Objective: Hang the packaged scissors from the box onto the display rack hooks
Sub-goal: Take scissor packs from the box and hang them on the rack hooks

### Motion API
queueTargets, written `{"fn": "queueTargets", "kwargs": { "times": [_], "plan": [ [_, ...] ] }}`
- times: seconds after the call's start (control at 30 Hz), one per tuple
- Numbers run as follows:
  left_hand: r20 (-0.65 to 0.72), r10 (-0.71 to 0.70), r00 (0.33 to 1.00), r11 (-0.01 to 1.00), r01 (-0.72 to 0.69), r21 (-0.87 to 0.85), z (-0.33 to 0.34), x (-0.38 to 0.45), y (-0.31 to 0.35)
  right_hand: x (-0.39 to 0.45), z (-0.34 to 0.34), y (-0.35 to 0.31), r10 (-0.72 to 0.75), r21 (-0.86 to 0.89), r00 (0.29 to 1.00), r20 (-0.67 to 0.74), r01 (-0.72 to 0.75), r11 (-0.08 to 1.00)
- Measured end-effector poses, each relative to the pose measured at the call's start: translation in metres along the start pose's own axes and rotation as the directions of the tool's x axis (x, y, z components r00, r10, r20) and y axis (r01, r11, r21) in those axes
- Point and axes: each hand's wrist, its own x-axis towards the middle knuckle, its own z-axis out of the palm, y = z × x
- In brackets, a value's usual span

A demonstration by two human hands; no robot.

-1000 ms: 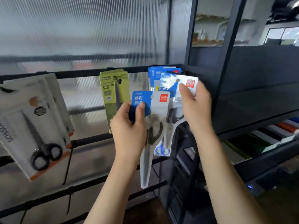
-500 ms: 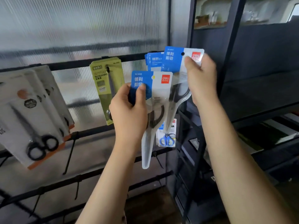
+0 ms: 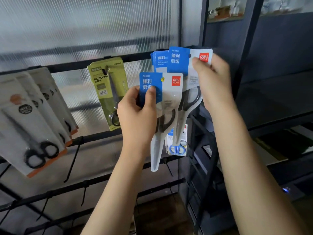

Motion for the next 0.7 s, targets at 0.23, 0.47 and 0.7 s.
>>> {"fn": "queueTargets", "kwargs": {
  "times": [0.23, 0.47, 0.7],
  "plan": [
    [-0.016, -0.017, 1.0, 1.0, 0.016, -0.012, 0.006, 0.0, -0.005, 0.003, 0.001, 0.0, -0.037, -0.017, 0.999, 0.028, 0.037, 0.999],
    [-0.042, -0.005, 0.999, 1.0, 0.005, -0.001, 0.009, 0.006, -0.006, 0.011, 0.007, 0.01, -0.047, -0.134, 0.998, 0.037, 0.052, 0.99],
    [-0.029, -0.004, 1.0, 1.0, 0.003, -0.004, 0.016, 0.014, -0.006, 0.022, 0.018, 0.015, -0.038, -0.14, 0.998, 0.056, 0.046, 0.989]
  ]
}}
